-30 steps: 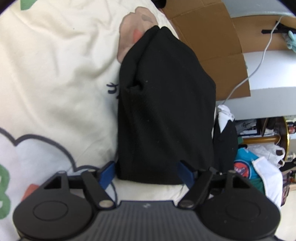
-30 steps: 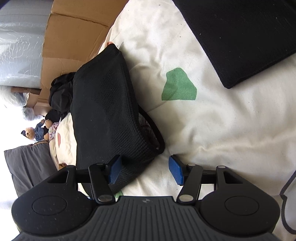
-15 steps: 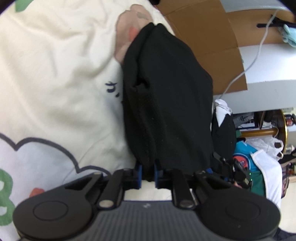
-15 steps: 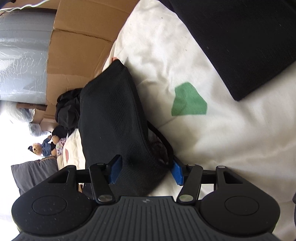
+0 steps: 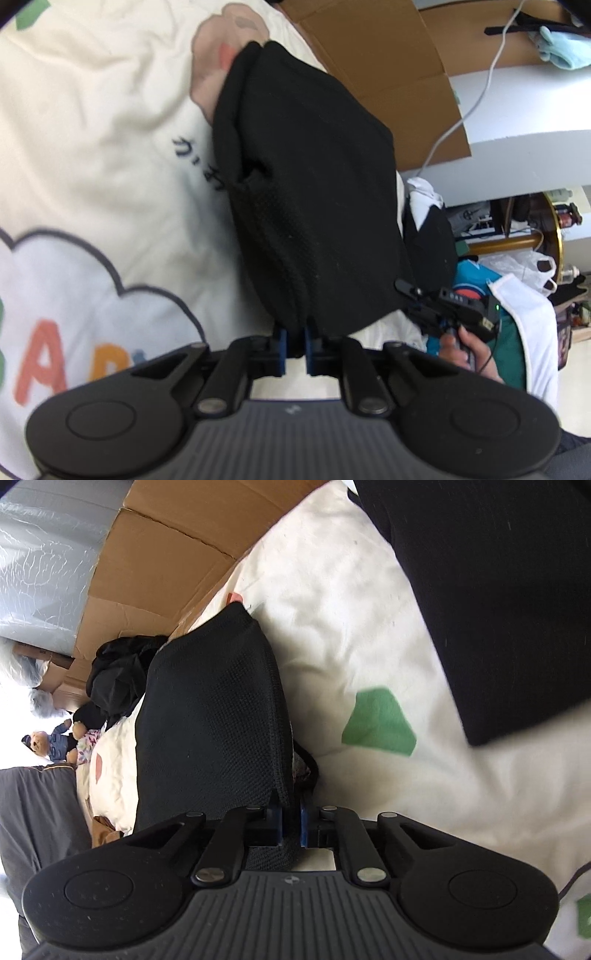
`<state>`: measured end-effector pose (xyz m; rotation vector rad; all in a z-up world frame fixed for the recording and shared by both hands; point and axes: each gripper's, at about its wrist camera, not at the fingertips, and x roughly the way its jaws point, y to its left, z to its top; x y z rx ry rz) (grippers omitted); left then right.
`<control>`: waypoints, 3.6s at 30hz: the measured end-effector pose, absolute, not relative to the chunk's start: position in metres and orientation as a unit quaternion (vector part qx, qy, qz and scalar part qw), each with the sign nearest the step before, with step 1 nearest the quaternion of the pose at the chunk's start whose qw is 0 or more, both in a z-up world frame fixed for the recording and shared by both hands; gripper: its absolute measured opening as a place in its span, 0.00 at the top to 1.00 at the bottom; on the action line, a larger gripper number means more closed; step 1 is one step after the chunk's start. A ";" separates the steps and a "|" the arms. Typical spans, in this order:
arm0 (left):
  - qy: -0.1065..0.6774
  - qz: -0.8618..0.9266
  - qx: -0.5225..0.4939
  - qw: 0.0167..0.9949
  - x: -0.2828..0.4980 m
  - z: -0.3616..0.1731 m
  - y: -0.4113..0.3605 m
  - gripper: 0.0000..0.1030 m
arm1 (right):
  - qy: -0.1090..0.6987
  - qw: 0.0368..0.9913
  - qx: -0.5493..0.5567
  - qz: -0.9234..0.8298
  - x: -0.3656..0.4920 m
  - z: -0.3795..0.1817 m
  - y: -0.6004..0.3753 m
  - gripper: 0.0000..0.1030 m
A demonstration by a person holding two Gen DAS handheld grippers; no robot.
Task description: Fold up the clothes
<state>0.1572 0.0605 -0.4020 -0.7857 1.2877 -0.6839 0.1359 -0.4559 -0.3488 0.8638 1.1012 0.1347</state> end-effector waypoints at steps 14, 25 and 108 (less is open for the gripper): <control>0.589 -0.306 -0.346 0.663 0.142 -0.403 0.024 0.92 | 0.497 0.790 0.355 0.048 0.162 -0.330 -0.477 0.93; 0.617 -0.271 -0.303 0.674 0.143 -0.390 0.080 0.87 | 0.498 0.788 0.360 0.043 0.159 -0.326 -0.485 0.70; 0.583 -0.507 0.091 0.628 0.406 -0.375 -0.154 0.47 | 0.488 0.762 0.423 -0.044 0.130 -0.359 -0.434 0.42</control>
